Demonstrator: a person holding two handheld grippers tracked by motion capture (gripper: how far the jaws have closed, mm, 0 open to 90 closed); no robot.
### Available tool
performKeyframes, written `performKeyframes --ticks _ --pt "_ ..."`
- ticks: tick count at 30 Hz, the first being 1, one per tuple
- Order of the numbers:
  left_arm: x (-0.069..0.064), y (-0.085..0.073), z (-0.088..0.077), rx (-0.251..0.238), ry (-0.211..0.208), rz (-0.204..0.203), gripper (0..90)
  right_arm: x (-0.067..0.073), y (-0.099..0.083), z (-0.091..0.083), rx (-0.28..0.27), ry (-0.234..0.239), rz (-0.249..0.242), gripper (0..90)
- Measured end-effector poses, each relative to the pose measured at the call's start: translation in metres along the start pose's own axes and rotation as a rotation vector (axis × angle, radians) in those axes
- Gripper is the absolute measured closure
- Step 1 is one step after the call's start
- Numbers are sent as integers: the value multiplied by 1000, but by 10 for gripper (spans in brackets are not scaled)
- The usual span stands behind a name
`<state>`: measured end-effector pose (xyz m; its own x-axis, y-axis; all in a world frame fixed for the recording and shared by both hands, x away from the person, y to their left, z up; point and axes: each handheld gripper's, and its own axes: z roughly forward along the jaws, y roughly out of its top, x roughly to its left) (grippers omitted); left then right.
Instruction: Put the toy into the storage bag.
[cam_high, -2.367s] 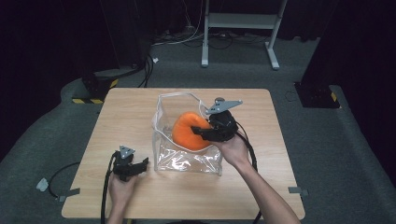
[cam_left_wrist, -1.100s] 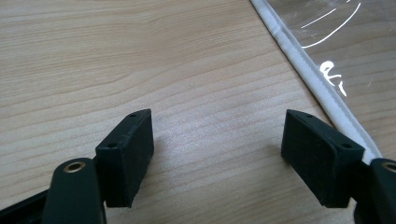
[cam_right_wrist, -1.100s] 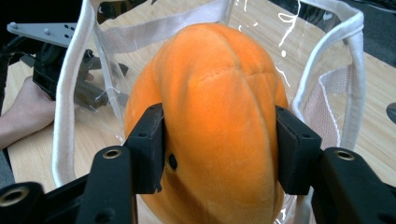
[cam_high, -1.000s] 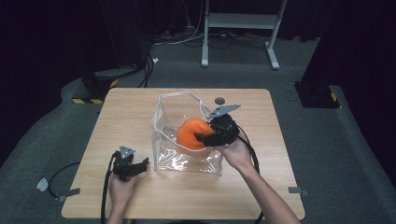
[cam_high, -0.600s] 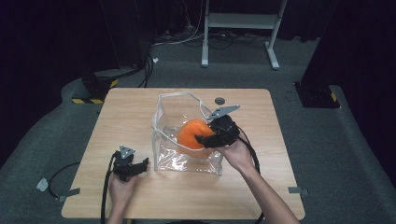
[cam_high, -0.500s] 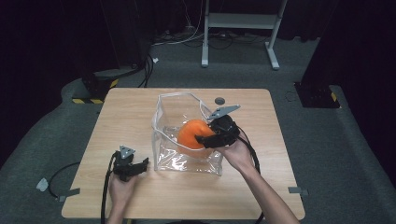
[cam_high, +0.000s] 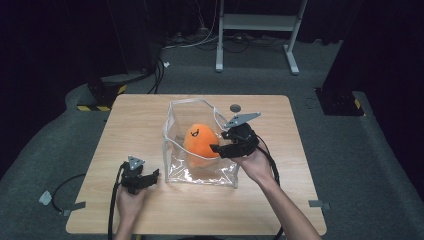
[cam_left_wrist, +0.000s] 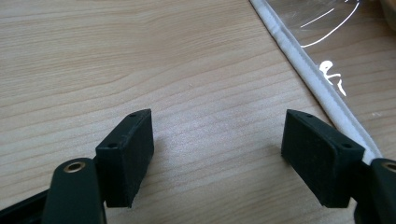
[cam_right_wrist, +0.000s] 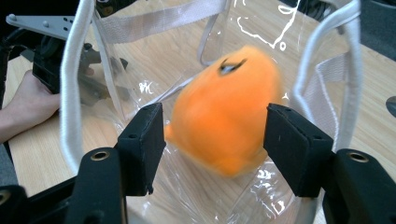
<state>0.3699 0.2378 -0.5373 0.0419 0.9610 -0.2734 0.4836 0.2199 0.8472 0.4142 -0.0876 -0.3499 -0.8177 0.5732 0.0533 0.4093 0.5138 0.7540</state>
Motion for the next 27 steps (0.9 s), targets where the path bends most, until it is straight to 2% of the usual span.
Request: performKeyframes --ticks 15,27 --pt "0 0 0 -1 0 -4 253 -6 -4 -17 -98 9 22 389" --pt "0 0 0 1 1 1 253 -11 -7 -27 -137 -7 33 390"
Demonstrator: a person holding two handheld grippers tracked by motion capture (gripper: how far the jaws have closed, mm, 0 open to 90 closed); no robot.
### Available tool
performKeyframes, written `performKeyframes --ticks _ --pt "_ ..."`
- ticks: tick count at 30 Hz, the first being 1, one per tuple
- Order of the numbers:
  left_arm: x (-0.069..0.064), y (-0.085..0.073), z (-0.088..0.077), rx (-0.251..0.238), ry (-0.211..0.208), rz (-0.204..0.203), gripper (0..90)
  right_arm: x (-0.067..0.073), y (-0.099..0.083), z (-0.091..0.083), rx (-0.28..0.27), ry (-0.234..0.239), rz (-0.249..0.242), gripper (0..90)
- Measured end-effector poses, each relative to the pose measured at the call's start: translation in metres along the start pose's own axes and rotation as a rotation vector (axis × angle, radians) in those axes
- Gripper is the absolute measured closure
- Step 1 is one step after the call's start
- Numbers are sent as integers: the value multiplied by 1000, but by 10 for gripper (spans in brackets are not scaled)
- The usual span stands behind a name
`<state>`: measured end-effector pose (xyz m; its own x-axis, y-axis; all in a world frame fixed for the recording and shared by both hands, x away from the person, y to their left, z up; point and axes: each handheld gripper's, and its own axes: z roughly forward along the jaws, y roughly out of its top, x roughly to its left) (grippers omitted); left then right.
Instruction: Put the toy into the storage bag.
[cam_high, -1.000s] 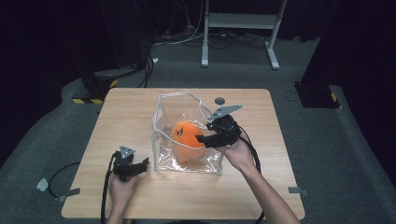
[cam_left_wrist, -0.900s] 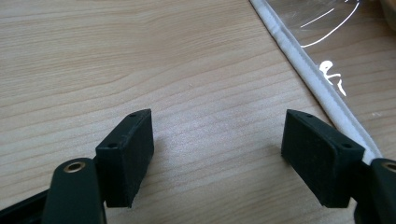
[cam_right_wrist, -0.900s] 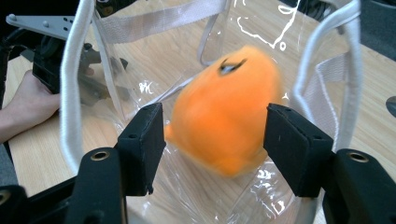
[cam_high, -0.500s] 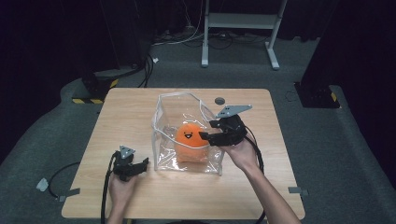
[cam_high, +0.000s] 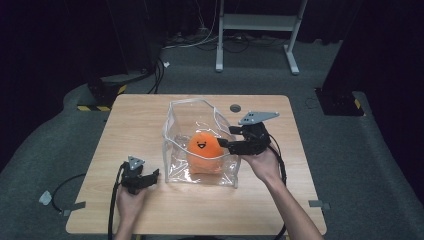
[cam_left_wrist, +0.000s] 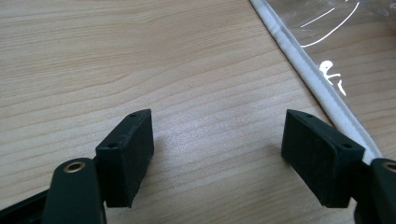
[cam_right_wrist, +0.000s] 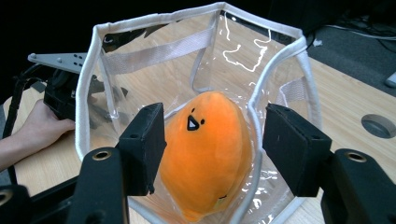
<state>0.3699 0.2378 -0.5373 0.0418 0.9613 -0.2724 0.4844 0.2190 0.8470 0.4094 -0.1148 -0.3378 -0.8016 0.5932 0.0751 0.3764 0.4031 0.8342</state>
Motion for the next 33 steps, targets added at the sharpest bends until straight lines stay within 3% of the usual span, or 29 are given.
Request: performKeyframes --ticks 33 --pt "0 0 0 0 1 -3 253 -14 -6 -25 -75 -41 41 400"
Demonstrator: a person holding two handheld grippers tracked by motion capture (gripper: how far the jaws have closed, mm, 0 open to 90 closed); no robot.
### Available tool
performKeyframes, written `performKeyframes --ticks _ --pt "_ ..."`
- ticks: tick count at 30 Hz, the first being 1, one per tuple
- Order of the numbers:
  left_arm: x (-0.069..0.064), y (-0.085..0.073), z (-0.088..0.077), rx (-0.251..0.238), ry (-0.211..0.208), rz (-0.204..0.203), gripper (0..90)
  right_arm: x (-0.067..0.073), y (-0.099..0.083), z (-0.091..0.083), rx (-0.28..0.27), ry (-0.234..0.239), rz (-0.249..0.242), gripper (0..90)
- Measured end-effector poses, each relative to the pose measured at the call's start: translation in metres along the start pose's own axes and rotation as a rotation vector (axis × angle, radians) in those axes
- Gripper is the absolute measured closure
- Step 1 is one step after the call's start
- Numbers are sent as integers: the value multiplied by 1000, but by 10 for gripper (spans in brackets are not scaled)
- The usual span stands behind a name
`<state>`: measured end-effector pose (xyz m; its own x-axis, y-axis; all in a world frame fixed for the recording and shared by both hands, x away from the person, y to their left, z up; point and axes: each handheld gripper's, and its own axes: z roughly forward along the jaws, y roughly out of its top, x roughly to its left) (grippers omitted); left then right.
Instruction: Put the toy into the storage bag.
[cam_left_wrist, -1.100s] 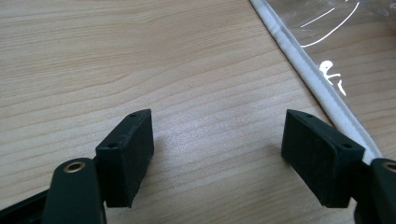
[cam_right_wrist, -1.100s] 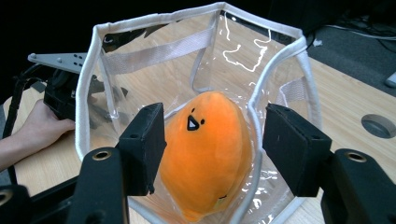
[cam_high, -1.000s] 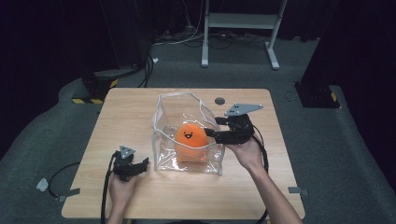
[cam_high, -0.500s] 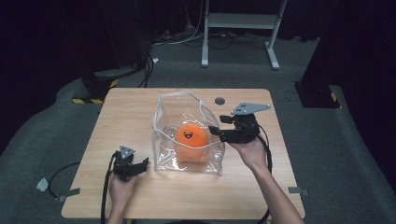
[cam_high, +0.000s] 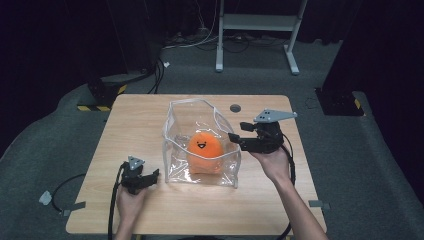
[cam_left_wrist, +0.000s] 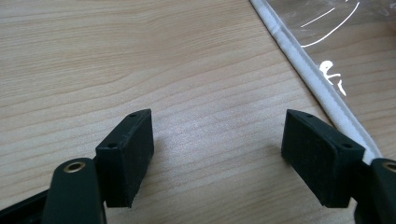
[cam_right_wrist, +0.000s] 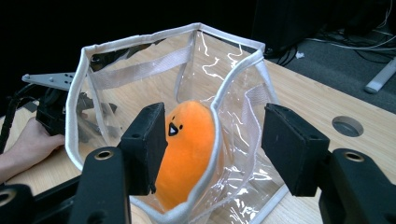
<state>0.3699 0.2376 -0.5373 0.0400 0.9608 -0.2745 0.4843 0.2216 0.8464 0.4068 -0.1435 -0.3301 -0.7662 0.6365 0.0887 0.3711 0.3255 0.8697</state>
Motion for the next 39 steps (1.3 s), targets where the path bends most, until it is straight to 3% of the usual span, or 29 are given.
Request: performKeyframes --ticks 39 --pt "0 0 0 1 1 1 253 -11 -7 -28 -66 -44 22 401"
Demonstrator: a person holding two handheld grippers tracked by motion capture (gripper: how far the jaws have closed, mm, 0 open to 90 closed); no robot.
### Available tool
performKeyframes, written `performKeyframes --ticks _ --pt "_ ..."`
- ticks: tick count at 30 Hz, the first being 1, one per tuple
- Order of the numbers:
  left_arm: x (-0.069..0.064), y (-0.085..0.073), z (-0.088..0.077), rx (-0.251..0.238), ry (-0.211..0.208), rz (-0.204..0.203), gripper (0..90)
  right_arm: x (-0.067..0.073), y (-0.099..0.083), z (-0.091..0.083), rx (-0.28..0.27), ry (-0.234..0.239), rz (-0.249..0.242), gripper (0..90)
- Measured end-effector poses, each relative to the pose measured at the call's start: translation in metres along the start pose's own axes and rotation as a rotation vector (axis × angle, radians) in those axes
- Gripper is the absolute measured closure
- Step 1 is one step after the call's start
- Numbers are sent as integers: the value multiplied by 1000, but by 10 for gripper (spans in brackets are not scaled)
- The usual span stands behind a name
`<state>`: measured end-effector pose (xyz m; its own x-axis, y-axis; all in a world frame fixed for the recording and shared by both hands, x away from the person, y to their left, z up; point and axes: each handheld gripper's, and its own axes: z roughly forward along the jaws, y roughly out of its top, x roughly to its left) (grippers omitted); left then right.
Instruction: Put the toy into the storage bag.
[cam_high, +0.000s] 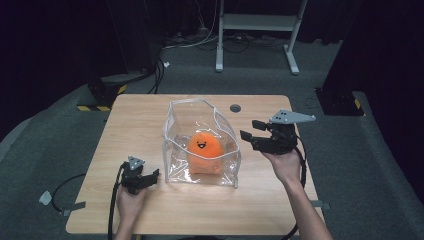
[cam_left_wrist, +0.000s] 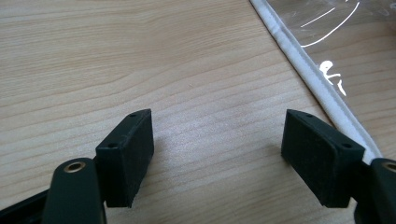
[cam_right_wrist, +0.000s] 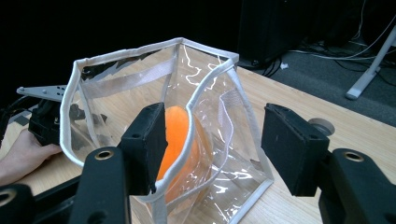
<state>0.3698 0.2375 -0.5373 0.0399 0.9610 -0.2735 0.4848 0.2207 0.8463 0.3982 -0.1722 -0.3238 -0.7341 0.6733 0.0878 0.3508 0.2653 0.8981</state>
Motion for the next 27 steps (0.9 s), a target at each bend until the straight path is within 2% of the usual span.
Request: performKeyframes --ticks 27 --pt "0 0 0 0 1 0 253 -11 -9 -19 -40 -26 24 401"
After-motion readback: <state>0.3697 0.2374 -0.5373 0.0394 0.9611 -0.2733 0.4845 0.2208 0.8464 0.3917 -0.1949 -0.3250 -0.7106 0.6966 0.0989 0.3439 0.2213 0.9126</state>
